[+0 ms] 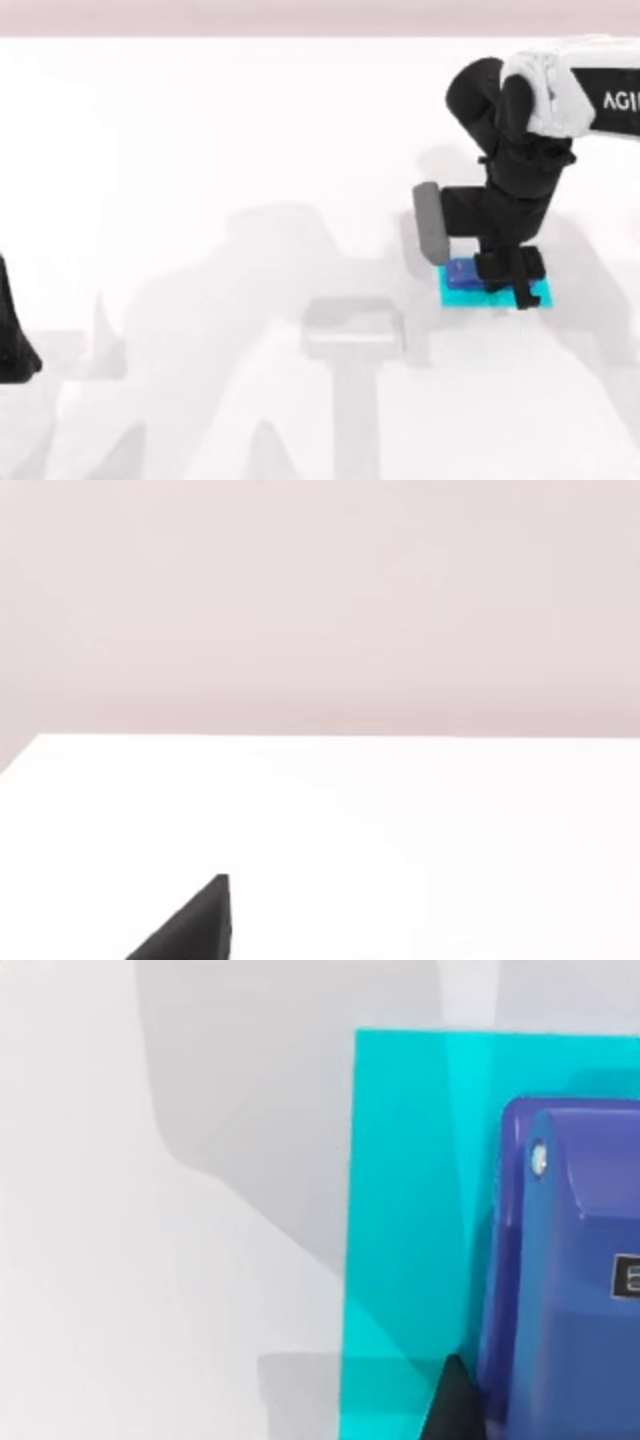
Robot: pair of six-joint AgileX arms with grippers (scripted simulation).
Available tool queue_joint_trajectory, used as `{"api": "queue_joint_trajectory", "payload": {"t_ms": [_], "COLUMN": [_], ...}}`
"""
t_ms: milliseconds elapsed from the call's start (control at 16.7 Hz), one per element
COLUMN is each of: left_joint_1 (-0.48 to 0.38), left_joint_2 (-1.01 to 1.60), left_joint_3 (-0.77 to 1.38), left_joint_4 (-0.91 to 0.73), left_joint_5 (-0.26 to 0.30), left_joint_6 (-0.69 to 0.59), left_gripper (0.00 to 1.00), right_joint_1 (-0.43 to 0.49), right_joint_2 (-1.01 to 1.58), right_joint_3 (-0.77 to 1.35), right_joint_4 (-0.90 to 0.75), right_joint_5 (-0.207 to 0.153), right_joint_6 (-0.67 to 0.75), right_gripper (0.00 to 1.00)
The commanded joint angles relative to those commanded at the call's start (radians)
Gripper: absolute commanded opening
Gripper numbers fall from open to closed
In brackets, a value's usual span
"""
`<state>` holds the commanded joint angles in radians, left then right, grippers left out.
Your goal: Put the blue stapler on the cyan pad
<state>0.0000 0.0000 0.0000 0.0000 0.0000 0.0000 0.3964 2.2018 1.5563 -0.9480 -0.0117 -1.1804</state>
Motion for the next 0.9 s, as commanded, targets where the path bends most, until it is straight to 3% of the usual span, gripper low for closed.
{"api": "queue_joint_trajectory", "payload": {"t_ms": [120, 900], "left_joint_1": [0.0, 0.0], "left_joint_2": [0.0, 0.0], "left_joint_3": [0.0, 0.0], "left_joint_4": [0.0, 0.0], "left_joint_5": [0.0, 0.0], "left_joint_6": [0.0, 0.0], "left_gripper": [1.0, 1.0], "right_joint_1": [0.0, 0.0], "right_joint_2": [0.0, 0.0], "right_joint_3": [0.0, 0.0], "right_joint_4": [0.0, 0.0], "right_joint_5": [0.0, 0.0], "right_joint_6": [0.0, 0.0], "right_gripper": [0.0, 0.98]}}
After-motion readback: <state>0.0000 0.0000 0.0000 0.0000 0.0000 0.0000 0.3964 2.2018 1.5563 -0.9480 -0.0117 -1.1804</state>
